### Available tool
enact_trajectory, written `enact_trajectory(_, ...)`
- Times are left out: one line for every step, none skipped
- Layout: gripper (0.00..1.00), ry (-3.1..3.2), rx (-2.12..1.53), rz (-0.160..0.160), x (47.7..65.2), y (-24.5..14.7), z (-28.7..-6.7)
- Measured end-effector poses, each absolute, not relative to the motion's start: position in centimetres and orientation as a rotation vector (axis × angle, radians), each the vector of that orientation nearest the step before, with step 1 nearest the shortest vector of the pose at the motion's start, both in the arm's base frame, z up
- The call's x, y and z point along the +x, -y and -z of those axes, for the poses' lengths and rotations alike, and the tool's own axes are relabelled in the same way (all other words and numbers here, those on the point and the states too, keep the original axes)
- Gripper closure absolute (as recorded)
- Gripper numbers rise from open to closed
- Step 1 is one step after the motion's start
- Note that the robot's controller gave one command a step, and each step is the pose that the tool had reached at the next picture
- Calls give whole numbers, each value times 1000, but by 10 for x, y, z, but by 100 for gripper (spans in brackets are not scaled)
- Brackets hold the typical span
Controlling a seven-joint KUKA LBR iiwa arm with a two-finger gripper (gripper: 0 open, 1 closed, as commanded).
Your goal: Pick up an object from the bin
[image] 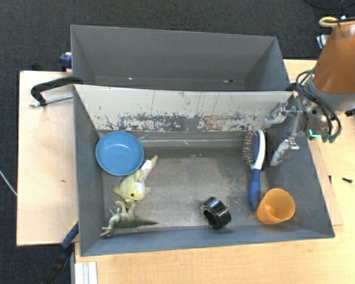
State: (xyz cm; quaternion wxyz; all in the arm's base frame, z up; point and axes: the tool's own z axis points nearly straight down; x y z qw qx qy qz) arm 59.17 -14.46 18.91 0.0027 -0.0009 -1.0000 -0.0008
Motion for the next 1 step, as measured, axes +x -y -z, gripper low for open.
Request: enact_trajectory(0, 3138, 385, -2, 588, 130, -94)
